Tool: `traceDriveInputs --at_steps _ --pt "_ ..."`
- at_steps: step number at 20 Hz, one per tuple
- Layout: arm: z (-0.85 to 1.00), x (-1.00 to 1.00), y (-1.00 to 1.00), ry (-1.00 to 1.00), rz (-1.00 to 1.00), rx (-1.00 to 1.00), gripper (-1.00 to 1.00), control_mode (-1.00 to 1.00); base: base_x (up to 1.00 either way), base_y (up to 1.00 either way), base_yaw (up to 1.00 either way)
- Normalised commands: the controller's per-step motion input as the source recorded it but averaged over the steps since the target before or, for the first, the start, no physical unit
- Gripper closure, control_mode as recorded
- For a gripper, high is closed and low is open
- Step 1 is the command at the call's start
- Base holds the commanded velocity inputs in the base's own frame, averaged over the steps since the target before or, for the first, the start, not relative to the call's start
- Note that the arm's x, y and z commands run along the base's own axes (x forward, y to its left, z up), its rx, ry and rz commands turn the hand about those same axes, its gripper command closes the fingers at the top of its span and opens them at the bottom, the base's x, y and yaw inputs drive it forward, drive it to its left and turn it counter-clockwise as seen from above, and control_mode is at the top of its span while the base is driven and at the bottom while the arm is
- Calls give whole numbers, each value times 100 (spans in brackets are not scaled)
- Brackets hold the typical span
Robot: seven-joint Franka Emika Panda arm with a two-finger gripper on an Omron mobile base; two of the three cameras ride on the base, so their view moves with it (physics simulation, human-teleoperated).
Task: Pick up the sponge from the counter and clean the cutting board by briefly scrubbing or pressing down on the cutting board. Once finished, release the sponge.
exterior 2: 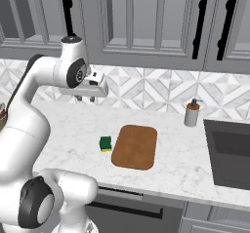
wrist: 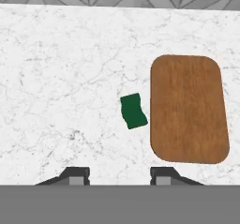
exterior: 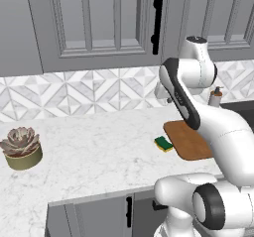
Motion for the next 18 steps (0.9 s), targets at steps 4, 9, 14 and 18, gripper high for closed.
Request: traceDriveInputs --at_steps 4,9,14,18 --pt "-22 0 0 0 0 0 -100 -100 0 0 0" --pt "-65 1 0 0 0 0 -100 -100 0 0 0" --pt "-62 11 0 0 0 0 -100 -100 0 0 0" --pt "-42 22 0 0 0 0 -100 -100 0 0 0"
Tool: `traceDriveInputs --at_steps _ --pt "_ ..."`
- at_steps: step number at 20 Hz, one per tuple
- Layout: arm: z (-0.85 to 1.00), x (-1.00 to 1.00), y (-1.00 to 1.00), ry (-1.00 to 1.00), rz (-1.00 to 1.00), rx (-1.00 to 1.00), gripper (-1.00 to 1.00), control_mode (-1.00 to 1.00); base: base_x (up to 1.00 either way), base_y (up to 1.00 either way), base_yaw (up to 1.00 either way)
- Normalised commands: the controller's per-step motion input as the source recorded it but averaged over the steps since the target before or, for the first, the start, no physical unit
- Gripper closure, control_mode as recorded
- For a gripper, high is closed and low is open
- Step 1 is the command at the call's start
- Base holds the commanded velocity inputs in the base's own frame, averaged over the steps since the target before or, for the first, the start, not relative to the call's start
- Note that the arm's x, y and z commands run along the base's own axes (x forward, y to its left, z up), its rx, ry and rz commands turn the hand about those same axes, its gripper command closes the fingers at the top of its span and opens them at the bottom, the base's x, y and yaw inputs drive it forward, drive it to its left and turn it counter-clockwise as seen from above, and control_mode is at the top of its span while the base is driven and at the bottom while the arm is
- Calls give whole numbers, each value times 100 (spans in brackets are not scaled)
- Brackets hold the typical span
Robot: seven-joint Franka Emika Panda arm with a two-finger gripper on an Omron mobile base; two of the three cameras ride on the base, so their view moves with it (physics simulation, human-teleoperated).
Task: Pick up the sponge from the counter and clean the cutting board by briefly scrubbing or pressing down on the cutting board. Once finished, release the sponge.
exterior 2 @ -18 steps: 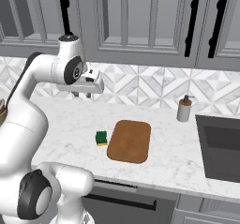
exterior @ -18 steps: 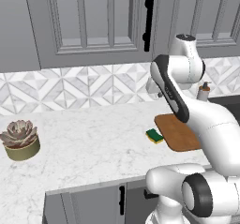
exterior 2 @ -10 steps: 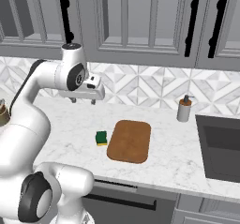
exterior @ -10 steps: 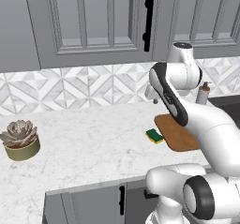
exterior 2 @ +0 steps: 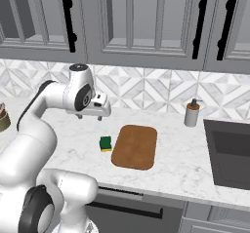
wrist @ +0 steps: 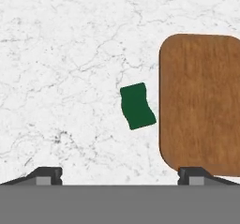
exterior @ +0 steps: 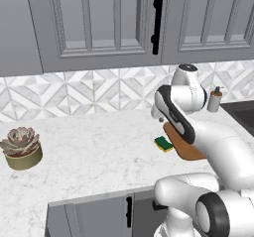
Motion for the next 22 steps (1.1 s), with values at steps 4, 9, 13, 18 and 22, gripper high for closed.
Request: traceDriveInputs --at_steps 4,9,13,18,22 --pt "-44 14 -1 0 0 0 -100 -100 0 0 0" --pt "-36 18 -2 2 0 0 -100 -100 0 0 0" --pt "-33 16 -2 0 0 0 -100 -100 0 0 0" --pt "-30 19 -4 0 0 0 -100 -100 0 0 0" --pt "-27 14 -4 2 1 0 -100 -100 0 0 0"
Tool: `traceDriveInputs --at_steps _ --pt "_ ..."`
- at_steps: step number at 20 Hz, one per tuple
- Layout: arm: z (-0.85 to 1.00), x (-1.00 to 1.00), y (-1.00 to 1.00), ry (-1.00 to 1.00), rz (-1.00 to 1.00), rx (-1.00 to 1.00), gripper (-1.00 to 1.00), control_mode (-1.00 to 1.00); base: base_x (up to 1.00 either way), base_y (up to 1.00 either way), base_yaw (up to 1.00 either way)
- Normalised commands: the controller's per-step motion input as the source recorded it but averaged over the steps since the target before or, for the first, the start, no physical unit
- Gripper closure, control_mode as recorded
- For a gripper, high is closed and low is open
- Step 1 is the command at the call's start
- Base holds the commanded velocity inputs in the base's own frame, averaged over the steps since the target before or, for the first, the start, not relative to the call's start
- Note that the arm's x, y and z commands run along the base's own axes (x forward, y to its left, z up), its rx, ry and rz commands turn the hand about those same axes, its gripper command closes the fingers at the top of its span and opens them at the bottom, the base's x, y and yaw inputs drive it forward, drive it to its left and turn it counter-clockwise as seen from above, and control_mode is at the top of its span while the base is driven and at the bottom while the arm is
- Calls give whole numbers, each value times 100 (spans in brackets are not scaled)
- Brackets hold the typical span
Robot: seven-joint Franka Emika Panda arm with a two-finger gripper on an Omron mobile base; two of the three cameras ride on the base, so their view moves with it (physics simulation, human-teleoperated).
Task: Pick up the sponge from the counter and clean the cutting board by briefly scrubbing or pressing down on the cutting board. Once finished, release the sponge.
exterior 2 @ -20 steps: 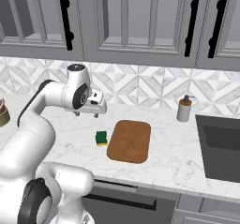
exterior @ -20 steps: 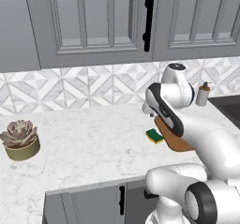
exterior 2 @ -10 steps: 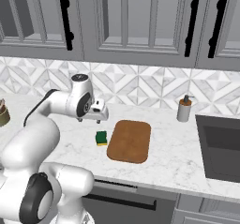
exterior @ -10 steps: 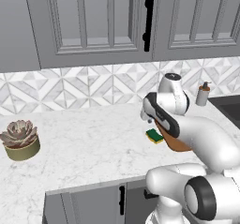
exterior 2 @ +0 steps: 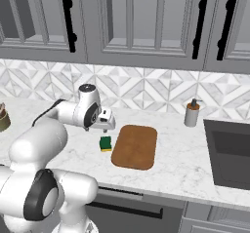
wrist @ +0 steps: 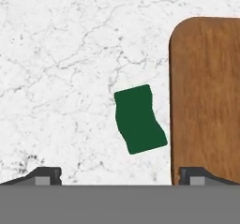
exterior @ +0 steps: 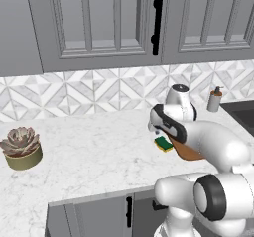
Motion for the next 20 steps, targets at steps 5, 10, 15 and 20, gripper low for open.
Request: traceDriveInputs --at_steps 5,10,15,20 --pt "-26 12 -6 0 0 0 -100 -100 0 0 0" --pt "-26 21 -14 0 0 0 -100 -100 0 0 0" --pt "-39 23 -2 3 0 0 -100 -100 0 0 0" --pt "-37 25 0 4 0 0 -100 -100 0 0 0"
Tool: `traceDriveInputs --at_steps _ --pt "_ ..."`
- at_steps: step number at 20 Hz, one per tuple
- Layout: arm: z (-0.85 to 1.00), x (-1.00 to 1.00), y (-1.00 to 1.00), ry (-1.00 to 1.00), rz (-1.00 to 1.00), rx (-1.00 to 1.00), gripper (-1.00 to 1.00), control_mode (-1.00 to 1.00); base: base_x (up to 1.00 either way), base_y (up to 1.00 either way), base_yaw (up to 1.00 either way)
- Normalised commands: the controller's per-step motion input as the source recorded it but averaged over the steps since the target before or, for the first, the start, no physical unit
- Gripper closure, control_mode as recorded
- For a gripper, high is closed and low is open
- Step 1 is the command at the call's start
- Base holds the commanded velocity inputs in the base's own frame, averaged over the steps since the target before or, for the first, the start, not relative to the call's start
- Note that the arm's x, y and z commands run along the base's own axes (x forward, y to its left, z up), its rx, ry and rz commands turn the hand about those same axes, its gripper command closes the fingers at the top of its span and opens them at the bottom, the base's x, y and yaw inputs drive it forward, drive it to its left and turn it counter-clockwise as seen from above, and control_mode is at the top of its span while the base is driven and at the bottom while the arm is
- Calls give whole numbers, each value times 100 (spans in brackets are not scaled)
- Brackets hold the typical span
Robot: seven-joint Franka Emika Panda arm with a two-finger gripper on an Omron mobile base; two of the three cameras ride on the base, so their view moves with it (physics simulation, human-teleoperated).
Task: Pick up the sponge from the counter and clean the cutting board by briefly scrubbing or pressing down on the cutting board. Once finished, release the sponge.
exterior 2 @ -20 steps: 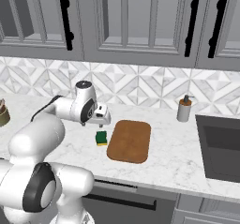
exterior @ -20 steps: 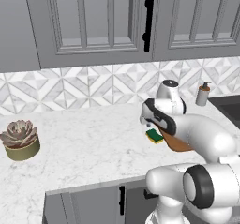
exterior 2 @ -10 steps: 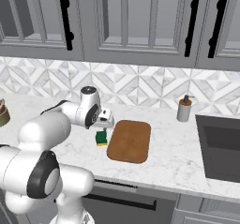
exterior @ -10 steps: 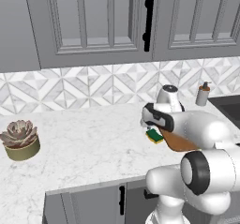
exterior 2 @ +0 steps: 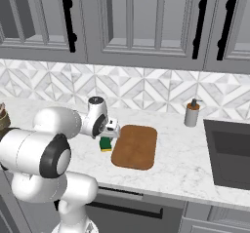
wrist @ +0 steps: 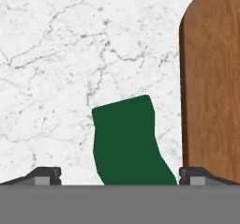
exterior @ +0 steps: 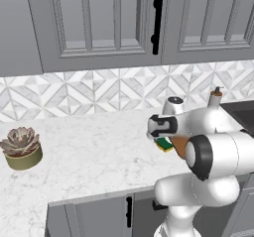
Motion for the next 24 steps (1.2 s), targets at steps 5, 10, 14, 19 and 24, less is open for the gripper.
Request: traceDriveInputs --at_steps 5,10,14,19,24 --pt "-15 12 -6 1 0 0 -100 -100 0 0 0" --pt "-16 0 -5 0 2 0 -100 -100 0 0 0" --pt "-27 0 0 0 0 0 -100 -100 0 0 0" --pt "-10 0 0 1 0 0 -100 -100 0 0 0" --pt "-12 0 0 0 0 0 -100 -100 0 0 0"
